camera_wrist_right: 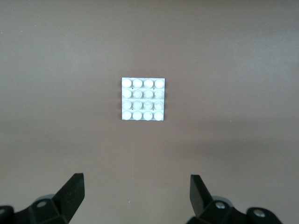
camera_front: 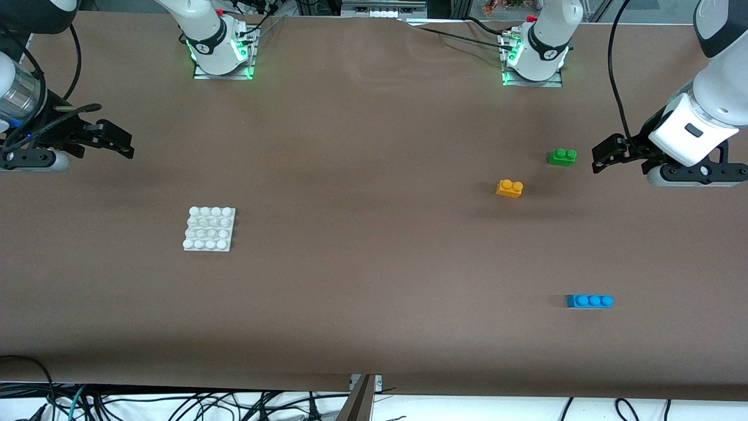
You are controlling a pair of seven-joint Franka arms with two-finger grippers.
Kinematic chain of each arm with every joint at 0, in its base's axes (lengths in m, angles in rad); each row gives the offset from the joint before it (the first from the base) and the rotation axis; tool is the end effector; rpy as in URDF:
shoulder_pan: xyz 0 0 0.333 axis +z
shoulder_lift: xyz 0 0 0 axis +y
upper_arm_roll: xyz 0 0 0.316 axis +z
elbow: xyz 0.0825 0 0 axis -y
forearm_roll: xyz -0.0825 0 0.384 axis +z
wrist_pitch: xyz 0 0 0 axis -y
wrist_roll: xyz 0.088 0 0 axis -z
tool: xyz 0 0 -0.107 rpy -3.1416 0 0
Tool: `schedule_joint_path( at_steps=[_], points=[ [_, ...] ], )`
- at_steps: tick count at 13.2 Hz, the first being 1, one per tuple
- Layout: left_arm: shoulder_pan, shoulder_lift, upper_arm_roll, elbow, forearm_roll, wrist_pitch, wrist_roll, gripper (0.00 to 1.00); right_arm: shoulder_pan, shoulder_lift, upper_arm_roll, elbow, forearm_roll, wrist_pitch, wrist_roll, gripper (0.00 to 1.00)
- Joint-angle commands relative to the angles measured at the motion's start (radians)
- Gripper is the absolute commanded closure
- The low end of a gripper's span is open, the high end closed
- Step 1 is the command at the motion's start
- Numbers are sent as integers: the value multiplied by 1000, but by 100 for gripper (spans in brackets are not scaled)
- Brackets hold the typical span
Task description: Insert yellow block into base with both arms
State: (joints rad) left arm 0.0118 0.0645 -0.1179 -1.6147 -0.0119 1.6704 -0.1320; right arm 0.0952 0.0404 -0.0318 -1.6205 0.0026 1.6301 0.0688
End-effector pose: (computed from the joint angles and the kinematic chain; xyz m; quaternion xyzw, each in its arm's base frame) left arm 0.5771 -0.0606 0.5760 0.9999 0.0137 -0.0053 0.0091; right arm 0.5685 0.0367 0.5834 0.9999 -0.0028 -0.0154 0.0004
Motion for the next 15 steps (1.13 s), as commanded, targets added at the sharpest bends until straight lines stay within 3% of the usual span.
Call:
schedule_joint_path(
  at_steps=[1,15],
  points=[
    [7,17,-5,36,3,-21,11,0,-9,-16,4,-16,13,6,12,0],
    [7,17,-5,36,3,-21,11,0,-11,-7,1,-2,13,13,11,0]
  ],
)
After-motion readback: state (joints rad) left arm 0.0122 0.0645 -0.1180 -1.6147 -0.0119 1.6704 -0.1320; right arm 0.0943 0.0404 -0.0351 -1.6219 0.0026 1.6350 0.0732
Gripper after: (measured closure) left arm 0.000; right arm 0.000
